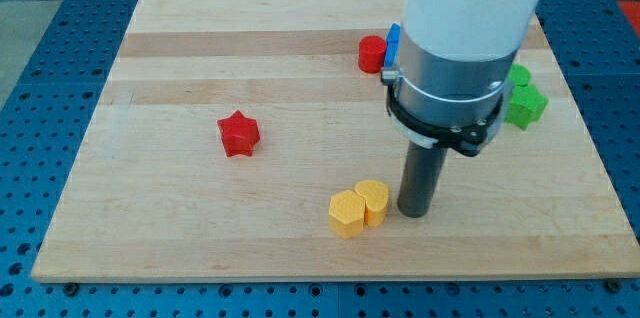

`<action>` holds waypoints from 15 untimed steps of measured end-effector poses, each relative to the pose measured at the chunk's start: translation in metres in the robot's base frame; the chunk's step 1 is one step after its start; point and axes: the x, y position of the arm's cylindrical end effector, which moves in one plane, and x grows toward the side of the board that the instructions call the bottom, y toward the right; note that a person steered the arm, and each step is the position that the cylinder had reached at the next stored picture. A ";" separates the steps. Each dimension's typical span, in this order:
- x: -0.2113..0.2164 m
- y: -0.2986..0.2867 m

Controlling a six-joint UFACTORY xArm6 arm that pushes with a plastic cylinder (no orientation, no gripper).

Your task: Push blue cube and blue triangle towards top center

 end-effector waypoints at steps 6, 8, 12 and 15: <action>-0.145 -0.013; -0.178 -0.013; -0.196 -0.008; -0.215 0.027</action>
